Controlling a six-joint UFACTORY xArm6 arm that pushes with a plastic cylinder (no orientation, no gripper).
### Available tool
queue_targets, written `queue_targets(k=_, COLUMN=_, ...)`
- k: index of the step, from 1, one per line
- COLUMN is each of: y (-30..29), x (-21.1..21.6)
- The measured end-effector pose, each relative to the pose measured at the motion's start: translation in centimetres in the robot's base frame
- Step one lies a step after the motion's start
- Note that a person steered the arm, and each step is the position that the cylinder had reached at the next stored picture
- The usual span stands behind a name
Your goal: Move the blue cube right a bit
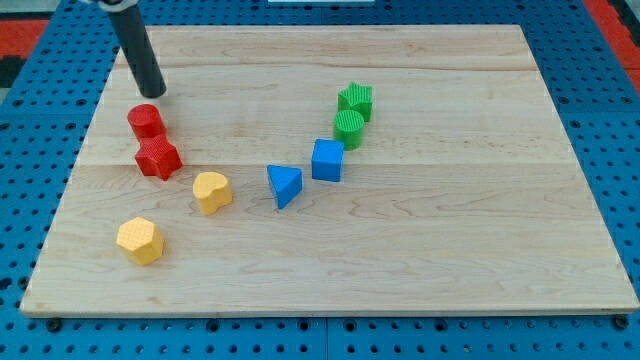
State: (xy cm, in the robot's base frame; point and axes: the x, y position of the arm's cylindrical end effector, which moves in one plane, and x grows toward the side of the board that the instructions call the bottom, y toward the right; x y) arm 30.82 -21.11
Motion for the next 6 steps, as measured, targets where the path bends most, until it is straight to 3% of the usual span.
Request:
queue_targets(k=2, y=13.5, x=7.9)
queue_targets(k=4, y=17.6, x=13.7)
queue_targets(k=6, y=19.6, x=15.2)
